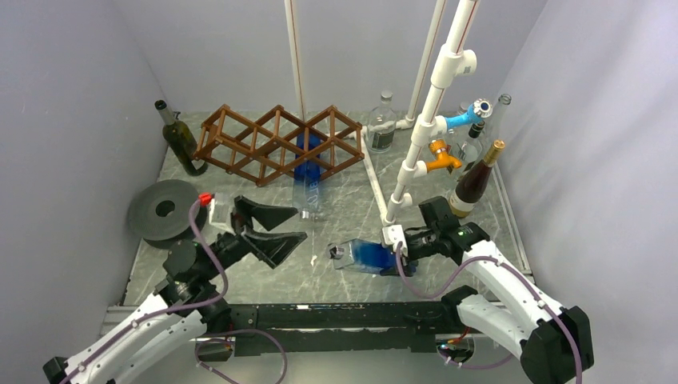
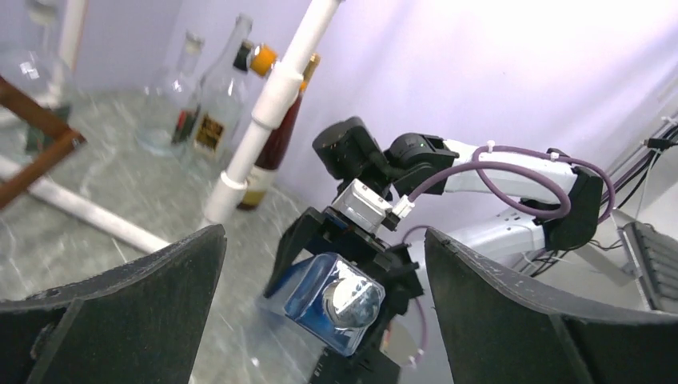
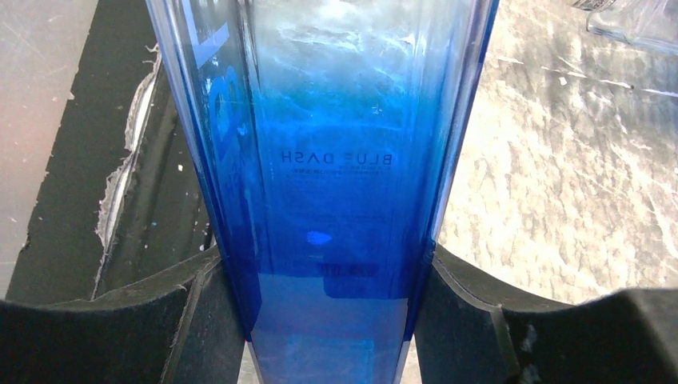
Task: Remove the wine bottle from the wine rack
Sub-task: Place the wine bottle at the center of the board.
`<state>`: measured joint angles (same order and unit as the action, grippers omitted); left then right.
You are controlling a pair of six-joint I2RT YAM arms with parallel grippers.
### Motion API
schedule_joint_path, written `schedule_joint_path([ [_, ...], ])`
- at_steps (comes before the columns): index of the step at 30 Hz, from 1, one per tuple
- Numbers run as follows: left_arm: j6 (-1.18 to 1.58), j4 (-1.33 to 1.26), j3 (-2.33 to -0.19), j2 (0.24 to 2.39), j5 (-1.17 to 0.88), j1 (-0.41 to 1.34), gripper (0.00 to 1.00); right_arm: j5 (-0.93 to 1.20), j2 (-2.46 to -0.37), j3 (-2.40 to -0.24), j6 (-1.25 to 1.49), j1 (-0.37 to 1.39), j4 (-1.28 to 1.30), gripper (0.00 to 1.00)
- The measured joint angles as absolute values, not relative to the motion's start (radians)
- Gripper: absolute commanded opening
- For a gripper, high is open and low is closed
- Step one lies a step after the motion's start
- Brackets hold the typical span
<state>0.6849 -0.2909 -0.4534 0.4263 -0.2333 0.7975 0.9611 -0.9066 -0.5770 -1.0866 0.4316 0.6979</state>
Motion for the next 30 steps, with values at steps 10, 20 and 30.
schedule_joint_path([
  [10, 0.526, -0.362, -0.295, 0.255, -0.212, 0.797, 1.00, 1.004, -0.916, -0.579, -0.982, 0.378, 0.677, 0.00],
  [20, 0.566, -0.496, -0.240, 0.425, -0.175, 0.905, 1.00, 1.011, -0.923, -0.579, -0.857, 0.347, 0.604, 0.00],
  [30, 0.523, -0.591, -0.235, 0.587, 0.093, 1.183, 0.99, 1.000, -0.936, -0.579, -0.741, 0.340, 0.521, 0.00],
])
